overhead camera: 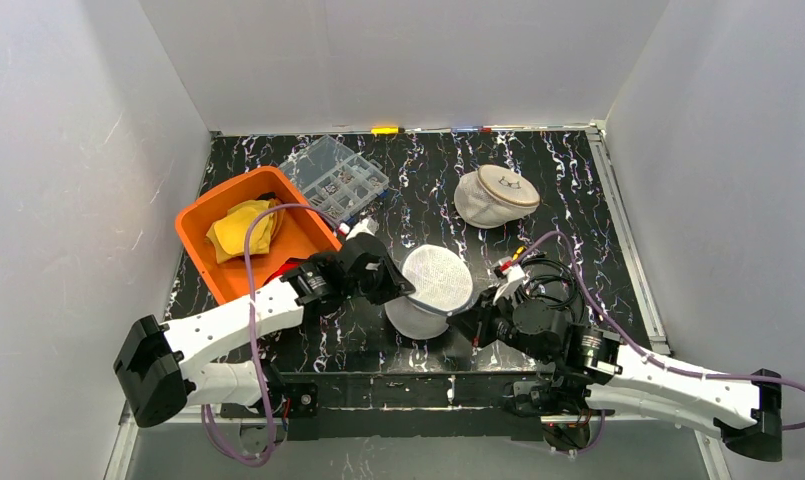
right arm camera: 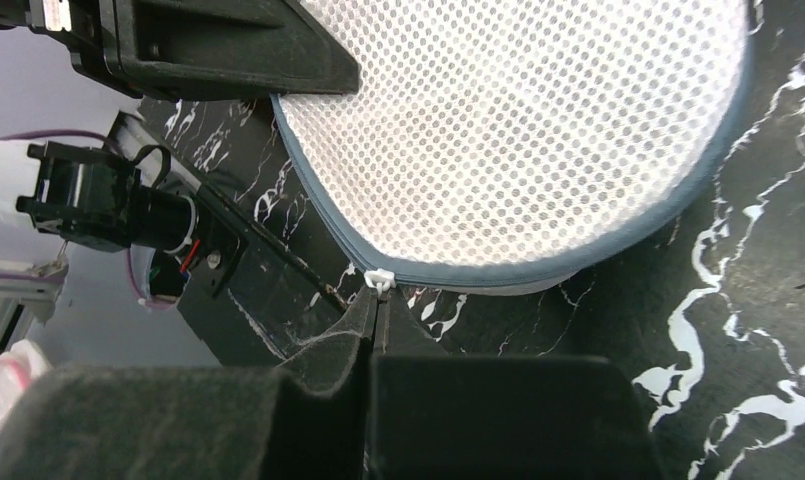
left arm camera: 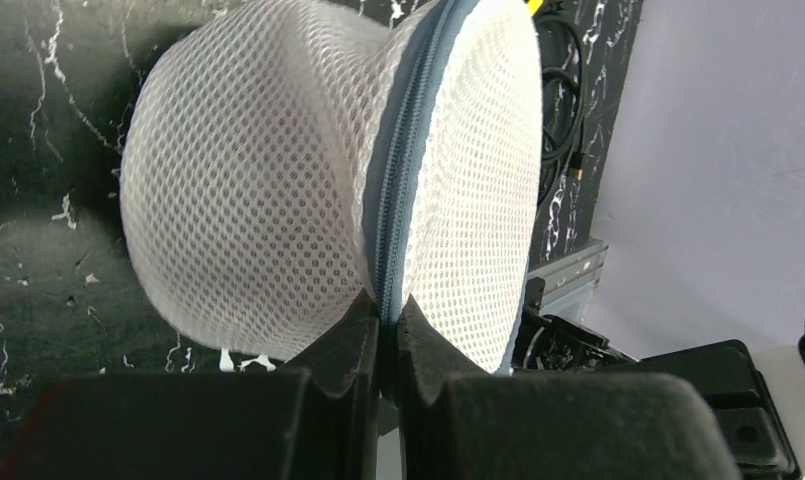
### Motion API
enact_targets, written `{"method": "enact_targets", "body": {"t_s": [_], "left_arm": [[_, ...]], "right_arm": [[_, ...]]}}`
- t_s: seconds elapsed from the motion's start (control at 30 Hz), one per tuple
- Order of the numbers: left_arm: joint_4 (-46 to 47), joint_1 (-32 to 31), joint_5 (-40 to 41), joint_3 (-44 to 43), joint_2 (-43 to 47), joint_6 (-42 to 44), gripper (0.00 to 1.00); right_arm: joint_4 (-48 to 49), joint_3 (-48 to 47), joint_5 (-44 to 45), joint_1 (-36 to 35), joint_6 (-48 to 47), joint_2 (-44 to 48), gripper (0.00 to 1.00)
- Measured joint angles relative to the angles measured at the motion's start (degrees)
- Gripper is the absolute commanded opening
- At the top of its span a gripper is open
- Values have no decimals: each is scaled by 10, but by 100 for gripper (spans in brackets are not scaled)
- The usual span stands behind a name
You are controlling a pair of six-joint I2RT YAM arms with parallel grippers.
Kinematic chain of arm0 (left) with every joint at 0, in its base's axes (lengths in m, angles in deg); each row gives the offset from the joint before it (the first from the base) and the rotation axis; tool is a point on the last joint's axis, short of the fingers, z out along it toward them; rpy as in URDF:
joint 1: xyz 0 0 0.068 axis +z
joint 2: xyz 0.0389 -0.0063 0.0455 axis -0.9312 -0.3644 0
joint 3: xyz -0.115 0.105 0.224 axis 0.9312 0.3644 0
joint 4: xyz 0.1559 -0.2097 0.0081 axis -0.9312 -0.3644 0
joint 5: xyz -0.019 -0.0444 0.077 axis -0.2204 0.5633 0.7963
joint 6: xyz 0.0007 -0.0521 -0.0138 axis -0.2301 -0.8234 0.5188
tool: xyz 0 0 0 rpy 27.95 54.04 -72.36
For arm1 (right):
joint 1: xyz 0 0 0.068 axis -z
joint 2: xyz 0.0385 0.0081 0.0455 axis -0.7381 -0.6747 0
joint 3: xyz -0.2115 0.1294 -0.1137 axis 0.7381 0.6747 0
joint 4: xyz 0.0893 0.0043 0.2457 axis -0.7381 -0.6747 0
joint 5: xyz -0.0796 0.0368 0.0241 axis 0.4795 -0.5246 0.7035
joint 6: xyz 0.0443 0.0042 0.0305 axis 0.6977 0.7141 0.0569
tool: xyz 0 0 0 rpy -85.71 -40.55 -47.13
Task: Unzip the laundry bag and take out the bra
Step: Unzip the laundry bag at the center of the board.
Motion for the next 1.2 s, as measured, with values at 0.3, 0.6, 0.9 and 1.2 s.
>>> {"method": "enact_targets", "body": {"t_s": [0.3,0.6,0.9,1.2], "left_arm": [[2,67,-130,-37,-1,90,0],[45,92,-198,-19,-27,142,0],[77,99,-220,-3,-64,156,37],[32,101,-207,2,16,139,85]], "right_arm": [[-92,-43,54,0,-15,41,1],[-117,-15,68,-1,-9,80,1],[-94,17,52,-1,-3,50,1],[-54,17,36,-1,0,24,1]]}}
